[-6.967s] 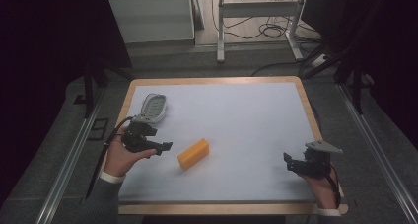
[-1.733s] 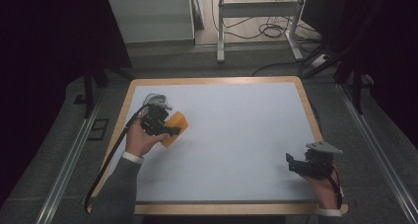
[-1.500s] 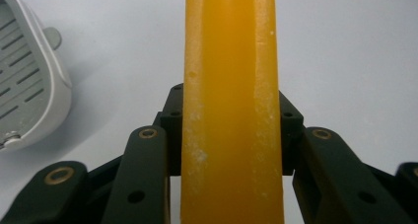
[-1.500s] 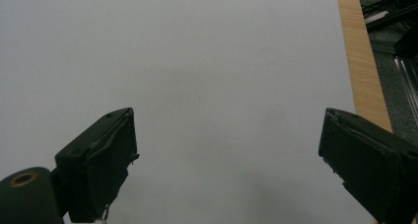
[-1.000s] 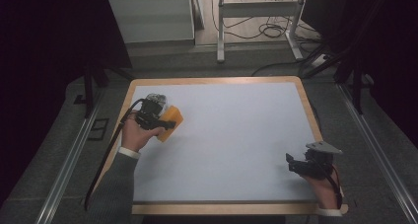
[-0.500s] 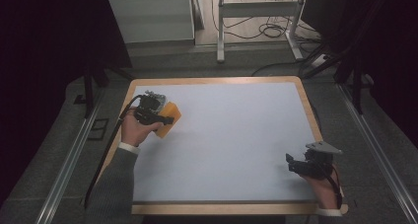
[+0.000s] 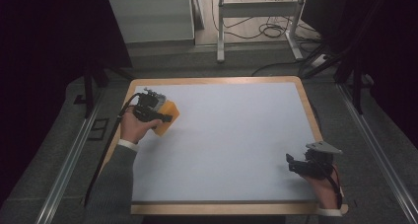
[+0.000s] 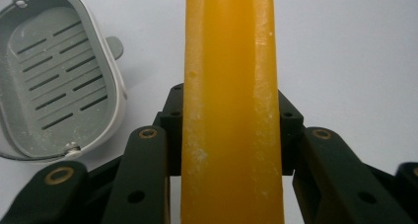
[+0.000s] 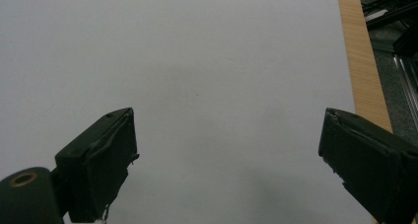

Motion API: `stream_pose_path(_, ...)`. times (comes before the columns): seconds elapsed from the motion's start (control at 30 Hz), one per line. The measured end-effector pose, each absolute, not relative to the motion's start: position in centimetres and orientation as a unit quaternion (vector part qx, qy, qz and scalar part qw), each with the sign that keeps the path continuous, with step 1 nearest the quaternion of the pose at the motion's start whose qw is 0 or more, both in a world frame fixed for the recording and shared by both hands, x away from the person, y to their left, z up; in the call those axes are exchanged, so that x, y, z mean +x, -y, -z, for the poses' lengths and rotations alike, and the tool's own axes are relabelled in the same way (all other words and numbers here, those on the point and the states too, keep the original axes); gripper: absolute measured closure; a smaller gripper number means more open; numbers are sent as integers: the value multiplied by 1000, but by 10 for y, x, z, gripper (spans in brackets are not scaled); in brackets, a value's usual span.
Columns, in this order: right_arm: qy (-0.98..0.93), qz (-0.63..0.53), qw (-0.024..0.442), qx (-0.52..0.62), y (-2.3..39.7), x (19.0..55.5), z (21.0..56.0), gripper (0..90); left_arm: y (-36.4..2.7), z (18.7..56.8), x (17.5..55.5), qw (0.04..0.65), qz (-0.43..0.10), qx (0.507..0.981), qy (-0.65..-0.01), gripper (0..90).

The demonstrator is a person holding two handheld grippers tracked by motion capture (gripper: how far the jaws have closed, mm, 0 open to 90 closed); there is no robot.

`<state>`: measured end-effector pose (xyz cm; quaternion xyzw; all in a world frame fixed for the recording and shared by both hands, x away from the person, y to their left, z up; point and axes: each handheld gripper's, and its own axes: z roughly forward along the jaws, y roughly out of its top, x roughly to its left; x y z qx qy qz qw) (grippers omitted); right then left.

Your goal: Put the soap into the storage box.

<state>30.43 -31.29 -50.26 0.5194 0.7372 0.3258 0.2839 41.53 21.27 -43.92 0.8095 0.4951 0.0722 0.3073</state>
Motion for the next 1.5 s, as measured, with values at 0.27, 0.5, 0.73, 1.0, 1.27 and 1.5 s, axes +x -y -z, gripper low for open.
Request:
stream_pose_path(0.27, -737, -326, 285, 520, 313, 304, 503, 78, -217, 441, 421, 307, -67, 806, -501, 607)
stream_pose_path(0.5, -737, -325, 285, 519, 313, 304, 503, 78, -219, 437, 424, 312, -78, 801, -505, 608)
stream_pose_path(0.73, -736, -327, 286, 519, 313, 304, 502, 78, -221, 430, 429, 316, -80, 798, -506, 607)
stream_pose_path(1.0, -735, -328, 286, 520, 314, 303, 501, 78, -227, 424, 437, 318, -83, 791, -516, 608)
stream_pose_path(1.27, -735, -328, 286, 520, 314, 303, 501, 78, -236, 425, 450, 325, -69, 782, -527, 607)
stream_pose_path(1.5, -735, -328, 285, 520, 314, 304, 501, 78, -241, 426, 456, 330, -62, 778, -531, 607)
